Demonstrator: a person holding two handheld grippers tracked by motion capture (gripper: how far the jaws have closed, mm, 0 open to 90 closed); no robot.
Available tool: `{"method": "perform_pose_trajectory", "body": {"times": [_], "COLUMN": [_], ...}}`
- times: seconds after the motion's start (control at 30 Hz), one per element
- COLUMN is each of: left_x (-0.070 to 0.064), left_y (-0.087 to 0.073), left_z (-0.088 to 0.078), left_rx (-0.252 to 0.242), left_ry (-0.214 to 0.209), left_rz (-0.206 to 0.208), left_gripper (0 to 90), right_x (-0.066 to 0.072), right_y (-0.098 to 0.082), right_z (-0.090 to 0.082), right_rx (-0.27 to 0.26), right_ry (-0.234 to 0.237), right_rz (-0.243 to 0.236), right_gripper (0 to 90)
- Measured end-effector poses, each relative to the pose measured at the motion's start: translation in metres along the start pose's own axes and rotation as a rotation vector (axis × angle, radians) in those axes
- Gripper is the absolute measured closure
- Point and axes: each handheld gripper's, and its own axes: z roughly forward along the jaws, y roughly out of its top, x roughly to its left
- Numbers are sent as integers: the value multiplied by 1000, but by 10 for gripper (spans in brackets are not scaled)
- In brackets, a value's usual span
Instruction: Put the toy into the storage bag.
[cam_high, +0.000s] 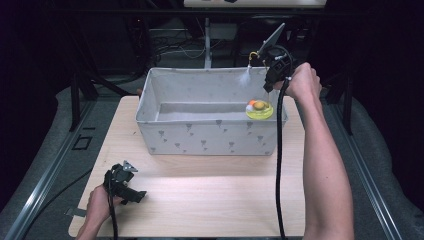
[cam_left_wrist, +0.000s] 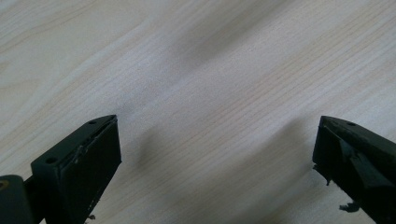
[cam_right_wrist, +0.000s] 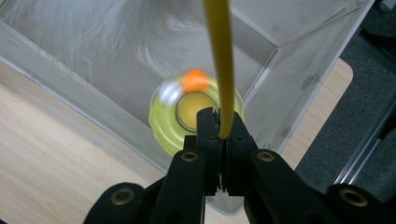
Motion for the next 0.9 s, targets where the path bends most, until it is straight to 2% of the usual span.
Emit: {"method": "perform_pose_trajectory", "body": {"times": [0.33,0.67,0.9], "left_x": [-1,-1,-1], "left_y": [1,1,1], "left_z": [1,1,1], "left_rx": [5,-1,-3], "left_ry": [-6,-10,-10], "left_rz": [5,6,5], "left_gripper": [11,11,11], "right_x": [-1,-5,-8], "right_y": [-9,-18,-25], "right_z": [26,39,46], "right_rx": [29,45,61], "right_ry": [23,36,46], "right_rz": [8,10,33], "right_gripper": [880,880,880]}}
